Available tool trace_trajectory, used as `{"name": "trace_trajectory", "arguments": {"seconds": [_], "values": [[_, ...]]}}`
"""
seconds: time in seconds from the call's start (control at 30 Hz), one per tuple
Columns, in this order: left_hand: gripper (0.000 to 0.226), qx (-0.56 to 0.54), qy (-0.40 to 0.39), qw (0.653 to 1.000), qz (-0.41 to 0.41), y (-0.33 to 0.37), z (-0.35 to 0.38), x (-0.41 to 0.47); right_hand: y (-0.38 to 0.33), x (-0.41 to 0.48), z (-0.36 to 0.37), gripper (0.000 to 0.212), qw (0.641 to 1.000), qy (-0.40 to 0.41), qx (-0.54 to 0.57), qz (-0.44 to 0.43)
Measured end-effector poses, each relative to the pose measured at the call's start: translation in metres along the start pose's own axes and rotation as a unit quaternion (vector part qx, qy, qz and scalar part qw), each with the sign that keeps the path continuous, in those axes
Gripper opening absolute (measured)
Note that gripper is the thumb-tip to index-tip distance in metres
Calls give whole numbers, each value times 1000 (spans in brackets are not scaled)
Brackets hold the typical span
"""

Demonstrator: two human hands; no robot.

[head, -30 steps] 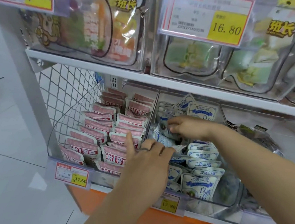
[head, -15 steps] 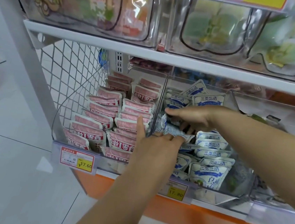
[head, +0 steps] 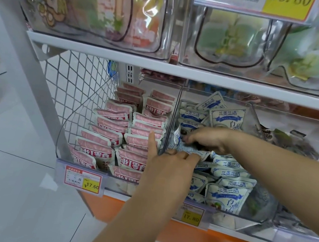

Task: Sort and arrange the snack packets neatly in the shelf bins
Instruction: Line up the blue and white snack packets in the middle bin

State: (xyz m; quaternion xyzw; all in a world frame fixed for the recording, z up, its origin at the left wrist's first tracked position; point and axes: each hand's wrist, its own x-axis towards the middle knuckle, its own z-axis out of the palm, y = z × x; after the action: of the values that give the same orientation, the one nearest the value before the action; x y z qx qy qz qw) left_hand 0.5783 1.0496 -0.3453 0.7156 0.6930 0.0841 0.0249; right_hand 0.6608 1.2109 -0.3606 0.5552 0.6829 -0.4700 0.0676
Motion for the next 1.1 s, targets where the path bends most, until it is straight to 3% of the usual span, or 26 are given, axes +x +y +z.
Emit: {"name": "trace_trajectory", "arguments": {"seconds": [0.4, 0.57, 0.63, 0.73, 1.0, 1.1], "values": [[62, -3, 7, 1000, -3, -1, -2, -1, -1, -8, 0, 44, 998, 43, -11, -48], [59, 4, 3, 1000, -3, -2, -2, -1, -3, -16, -6, 46, 987, 37, -150, -48], [57, 6, 6, 1000, -7, -1, -2, -1, -2, -23, -11, 31, 976, 26, -203, -71], [57, 3, 8, 1000, -12, -1, -3, -1, 3, -33, -12, 32, 945, 26, -305, -113], [54, 7, -4, 1000, -25, 0, -3, 1, 13, -40, -10, 13, 833, 225, -466, -197], [54, 8, -8, 1000, -26, 1, -3, 1, 23, -57, -17, 13, 790, 309, -462, -260]]}}
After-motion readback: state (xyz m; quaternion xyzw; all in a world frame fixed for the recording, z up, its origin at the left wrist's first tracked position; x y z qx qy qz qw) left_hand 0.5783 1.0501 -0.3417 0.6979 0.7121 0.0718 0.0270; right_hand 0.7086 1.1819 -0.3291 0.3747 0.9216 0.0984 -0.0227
